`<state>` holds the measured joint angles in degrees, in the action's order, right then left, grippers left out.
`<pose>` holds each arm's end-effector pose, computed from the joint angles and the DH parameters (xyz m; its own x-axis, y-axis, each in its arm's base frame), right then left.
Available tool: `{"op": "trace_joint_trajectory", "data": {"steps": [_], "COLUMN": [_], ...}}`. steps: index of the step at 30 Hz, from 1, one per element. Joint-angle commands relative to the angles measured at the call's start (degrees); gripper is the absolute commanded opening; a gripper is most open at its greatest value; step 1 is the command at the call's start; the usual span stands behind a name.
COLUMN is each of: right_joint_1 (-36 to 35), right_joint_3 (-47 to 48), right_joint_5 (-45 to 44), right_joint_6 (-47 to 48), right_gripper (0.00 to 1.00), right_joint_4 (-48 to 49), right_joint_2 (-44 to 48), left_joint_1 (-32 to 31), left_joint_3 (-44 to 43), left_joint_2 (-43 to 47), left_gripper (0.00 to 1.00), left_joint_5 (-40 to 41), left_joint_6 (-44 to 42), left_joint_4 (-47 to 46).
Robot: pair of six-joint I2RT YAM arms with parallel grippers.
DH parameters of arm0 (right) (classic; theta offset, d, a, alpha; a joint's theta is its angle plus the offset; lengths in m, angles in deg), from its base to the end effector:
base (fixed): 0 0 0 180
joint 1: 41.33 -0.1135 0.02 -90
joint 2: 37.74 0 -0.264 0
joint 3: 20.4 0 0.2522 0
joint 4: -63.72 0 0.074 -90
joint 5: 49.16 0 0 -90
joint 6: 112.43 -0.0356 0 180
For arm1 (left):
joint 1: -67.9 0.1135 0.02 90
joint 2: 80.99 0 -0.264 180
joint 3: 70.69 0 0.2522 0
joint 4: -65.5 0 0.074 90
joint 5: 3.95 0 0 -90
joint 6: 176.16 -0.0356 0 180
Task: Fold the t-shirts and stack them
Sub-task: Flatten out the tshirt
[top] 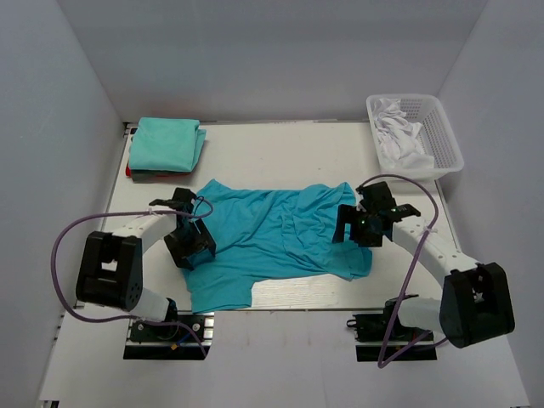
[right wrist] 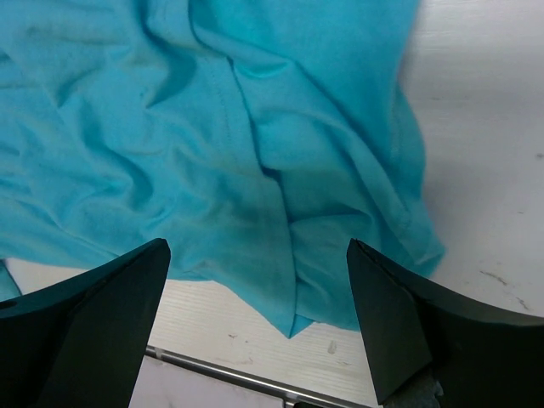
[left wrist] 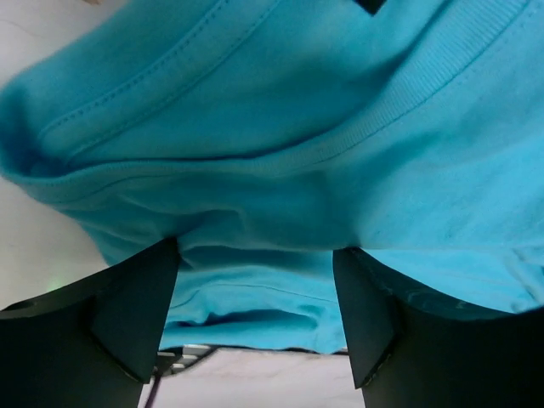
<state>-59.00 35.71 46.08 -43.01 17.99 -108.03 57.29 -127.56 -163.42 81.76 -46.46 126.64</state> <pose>0.2185 0.0730 0.2056 -0.8934 0.0828 -0.4416 -0.0340 0.9676 0.2502 0.2148 -0.0429 0.1571 -0.8750 -0.4842 0.0034 -0.4823 0.8709 -0.0942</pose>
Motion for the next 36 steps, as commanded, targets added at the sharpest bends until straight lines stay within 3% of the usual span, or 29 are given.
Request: {"op": "trace_joint_trajectory", "data": {"steps": [1,9,13,15,19,27,30,36], "right_joint_1": [-1.14,-1.22,-1.05,-0.87,-0.08,2.9,3.34,2.91], "right_joint_3": [-0.6,2.03,6.24,10.28,16.53,33.58,34.47,28.24], "right_joint_5": [3.64,0.13,-4.34,-6.71,-11.64,-14.82,-11.83,-7.43], "right_joint_6": [0.28,-3.67,-5.52,-6.75,-8.34,-6.14,-2.46,2.04], "right_gripper": [0.9,0.9,0.9,0.9,0.9,0.9,0.9,0.9], "right_joint_4": [3.31,7.09,6.57,5.69,4.55,-0.81,0.49,1.91], "right_joint_2": [-2.22,-10.13,-18.38,-21.54,-26.22,-35.71,-33.26,-22.19], "left_joint_1": [-0.46,-0.46,0.85,0.86,0.86,1.38,1.38,0.59], "left_joint_3": [-0.92,-7.15,-10.22,-13.47,-26.54,-51.0,-54.36,-41.22], "left_joint_2": [-3.25,-12.92,-19.42,-24.58,-32.59,-42.98,-40.37,-25.96], "left_gripper": [0.84,0.92,0.93,0.94,0.96,0.99,0.99,0.99], "left_joint_5": [-1.59,-1.07,-5.54,-2.84,2.61,4.38,3.86,6.23], "left_joint_6": [0.29,-0.24,-2.08,-2.09,-2.61,-5.42,-7.27,-5.0], "left_joint_4": [-3.61,-6.41,-9.58,-8.01,-4.67,1.39,2.11,4.04]}}
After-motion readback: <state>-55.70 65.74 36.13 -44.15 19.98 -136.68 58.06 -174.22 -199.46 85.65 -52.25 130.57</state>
